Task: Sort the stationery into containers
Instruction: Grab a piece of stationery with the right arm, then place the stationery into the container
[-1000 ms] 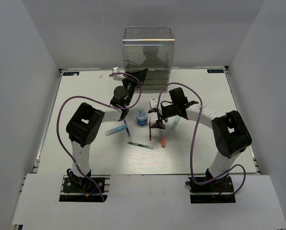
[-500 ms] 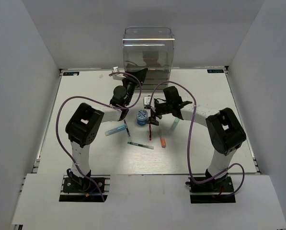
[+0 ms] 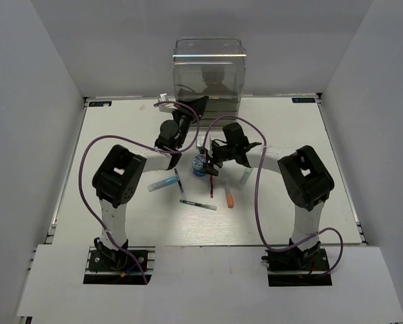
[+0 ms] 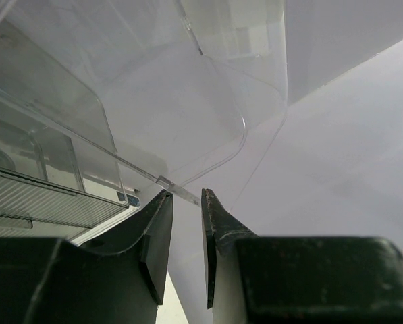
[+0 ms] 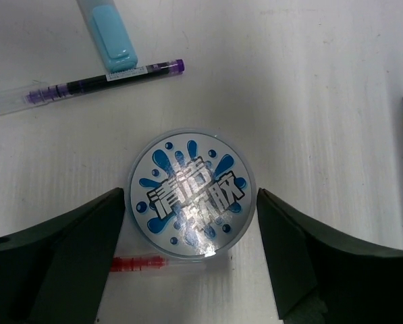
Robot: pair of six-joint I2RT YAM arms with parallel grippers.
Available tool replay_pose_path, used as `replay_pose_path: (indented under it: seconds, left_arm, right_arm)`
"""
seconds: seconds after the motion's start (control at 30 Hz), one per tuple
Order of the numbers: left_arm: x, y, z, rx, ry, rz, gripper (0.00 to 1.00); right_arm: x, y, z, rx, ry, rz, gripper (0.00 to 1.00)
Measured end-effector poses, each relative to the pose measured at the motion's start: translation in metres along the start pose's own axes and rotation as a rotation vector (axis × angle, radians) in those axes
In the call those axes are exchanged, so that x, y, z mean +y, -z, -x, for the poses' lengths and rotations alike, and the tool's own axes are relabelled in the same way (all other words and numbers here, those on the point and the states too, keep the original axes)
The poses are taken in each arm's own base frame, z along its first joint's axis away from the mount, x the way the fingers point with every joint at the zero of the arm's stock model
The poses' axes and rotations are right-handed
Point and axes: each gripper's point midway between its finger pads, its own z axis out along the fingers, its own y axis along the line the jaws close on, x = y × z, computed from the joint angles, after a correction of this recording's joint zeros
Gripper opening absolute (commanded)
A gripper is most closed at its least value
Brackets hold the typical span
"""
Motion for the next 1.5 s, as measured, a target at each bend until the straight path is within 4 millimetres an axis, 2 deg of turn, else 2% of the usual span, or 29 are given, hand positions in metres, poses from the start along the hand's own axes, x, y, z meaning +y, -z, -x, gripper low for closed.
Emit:
replay_pose_path:
  seconds: [0.1,0.13,0.2,0.23,0.43,0.6,0.87,1.1,1.27,1.5]
  left_arm:
    - [0.000,0.000,0.000,0.001,0.000,0.001,0.35]
    - [0.000,0.000,0.000,0.000,0.000,0.001,0.35]
    - [0.000,0.000,0.000,0.000,0.000,0.000,0.35]
    - [0.000,0.000,0.000,0.000,0.000,0.000,0.35]
    - [-0.002,-0.002,0.001,-0.002,0.001,-0.004,0.35]
    - [-0.003,-0.002,0.001,-0.004,0.001,-0.006,0.35]
    - [-0.010,-0.005,0.005,-0.013,0.004,-0.021,0.35]
    - [-0.023,-0.011,0.012,-0.029,0.007,-0.049,0.35]
    - [-0.034,-0.013,0.017,-0.042,0.007,-0.071,0.35]
    - [-0.036,-0.014,0.019,-0.044,0.005,-0.074,0.35]
  right_arm:
    - [0.001,-0.001,-0.002,0.002,-0.007,0.004,0.68]
    - [0.001,-0.001,-0.002,0.001,-0.008,0.004,0.56]
    - [0.001,-0.001,-0.001,0.000,-0.008,0.005,0.42]
    - [0.001,-0.001,-0.001,-0.001,-0.006,0.006,0.30]
    - [-0.002,0.000,-0.001,0.000,-0.015,-0.009,0.14]
    - [-0.013,0.019,0.013,-0.012,0.003,-0.111,0.12]
    - [-0.081,0.067,0.051,-0.088,0.076,-0.426,0.07]
    - [-0.118,0.094,0.056,-0.111,0.061,-0.600,0.07]
    - [-0.141,0.105,0.060,-0.138,0.059,-0.688,0.04]
    - [-0.169,0.117,0.071,-0.178,0.097,-0.787,0.02]
